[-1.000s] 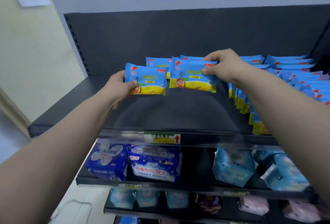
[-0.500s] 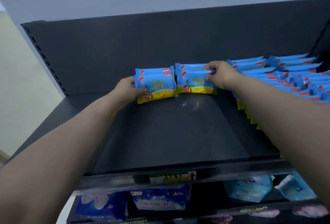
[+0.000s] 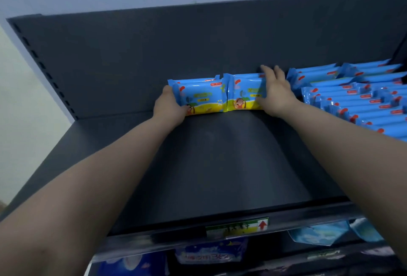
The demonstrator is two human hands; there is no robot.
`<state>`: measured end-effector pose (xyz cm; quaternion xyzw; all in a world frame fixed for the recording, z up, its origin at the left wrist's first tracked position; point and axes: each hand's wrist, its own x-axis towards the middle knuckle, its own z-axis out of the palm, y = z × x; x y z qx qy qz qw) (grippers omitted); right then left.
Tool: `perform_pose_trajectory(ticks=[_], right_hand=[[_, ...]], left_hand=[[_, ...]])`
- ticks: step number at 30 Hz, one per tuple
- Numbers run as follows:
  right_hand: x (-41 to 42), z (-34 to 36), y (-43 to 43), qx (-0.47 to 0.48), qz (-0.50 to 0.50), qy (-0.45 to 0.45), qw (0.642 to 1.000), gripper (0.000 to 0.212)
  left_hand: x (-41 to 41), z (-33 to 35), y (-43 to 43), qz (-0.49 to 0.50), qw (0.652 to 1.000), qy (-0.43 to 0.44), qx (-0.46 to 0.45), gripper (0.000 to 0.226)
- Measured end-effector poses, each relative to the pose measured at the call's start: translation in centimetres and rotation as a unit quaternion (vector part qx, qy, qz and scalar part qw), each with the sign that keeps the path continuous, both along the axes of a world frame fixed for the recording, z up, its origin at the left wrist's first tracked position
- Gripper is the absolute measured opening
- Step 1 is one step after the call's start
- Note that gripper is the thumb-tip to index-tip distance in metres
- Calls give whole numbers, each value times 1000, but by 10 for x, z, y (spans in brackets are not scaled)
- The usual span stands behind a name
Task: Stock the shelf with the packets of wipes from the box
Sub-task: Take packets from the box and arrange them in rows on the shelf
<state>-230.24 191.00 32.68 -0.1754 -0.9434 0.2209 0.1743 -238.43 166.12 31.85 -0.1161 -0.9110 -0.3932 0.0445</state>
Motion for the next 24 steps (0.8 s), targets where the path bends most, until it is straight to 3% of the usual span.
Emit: perform_pose_trajectory(ticks=[4,9,14,16,24], right_hand=[[0,-3,-3,-14,17,-7,1000,98],[1,-5,-9,-24,20,-3,1000,105],[8,-5,-15,-50,-17,-3,999,119],[12,-7,-16,-58,-31,-4,998,121],[16,-9,-18,-79,-50,21,995,112]], left_hand=[[4,0,-1,1,1000,-7,6,47],[8,-1,-5,10,999,-10,36,40],[13,-1,-10,5,998,-8,55,55],[16,-2,-11,-1,999,-3,52,61],[12,-10,-9,3,998,37,48,45]])
